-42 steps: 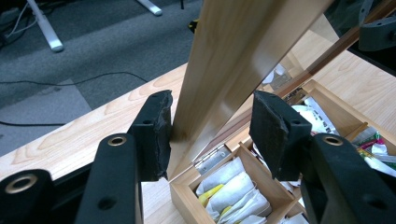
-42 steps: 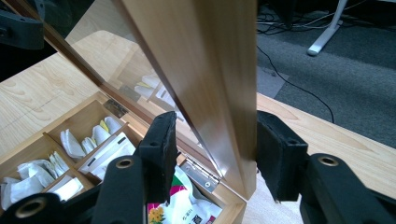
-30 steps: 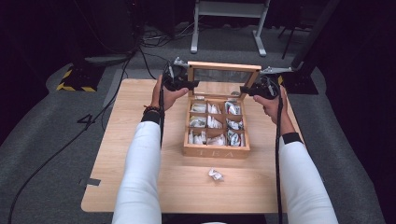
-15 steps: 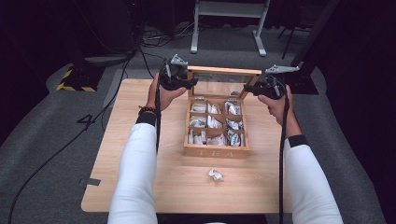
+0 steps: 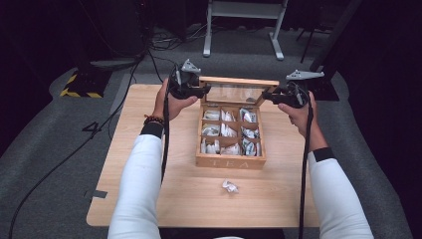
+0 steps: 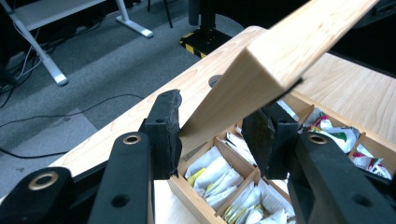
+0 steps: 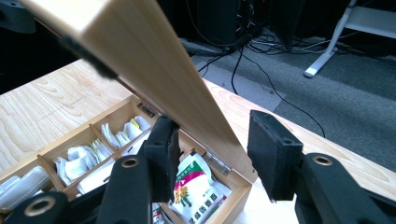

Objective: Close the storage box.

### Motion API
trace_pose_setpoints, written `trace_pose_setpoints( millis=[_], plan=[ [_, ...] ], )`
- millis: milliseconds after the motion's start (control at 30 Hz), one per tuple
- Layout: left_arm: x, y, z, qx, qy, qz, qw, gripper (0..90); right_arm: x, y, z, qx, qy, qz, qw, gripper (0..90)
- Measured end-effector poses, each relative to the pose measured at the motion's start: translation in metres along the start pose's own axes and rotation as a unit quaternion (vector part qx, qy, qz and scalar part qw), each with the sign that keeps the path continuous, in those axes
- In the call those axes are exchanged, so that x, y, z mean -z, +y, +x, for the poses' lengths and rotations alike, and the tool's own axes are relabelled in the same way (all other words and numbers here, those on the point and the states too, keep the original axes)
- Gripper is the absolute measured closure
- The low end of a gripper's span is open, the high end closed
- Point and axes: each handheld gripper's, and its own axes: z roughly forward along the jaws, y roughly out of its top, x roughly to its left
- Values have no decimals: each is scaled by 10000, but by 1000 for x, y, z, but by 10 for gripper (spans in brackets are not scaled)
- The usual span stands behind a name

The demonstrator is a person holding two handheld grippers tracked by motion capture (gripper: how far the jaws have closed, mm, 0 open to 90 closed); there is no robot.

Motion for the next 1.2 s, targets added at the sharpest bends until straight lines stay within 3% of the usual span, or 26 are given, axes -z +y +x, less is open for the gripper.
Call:
trace_pose_setpoints(
  millis=[367, 500, 1200],
  plan=[
    [11, -9, -10, -126, -110, -49, 9998, 559, 8, -6, 10, 115, 103, -9, 9999, 527],
    [13, -15, -13, -181, -163, -49, 9997, 549, 11, -10, 16, 294, 106, 5, 9995, 512],
    [21, -35, -27, -161, -183, 80, 9997, 523, 26, -23, 32, 413, 116, -19, 9991, 437]
  ],
)
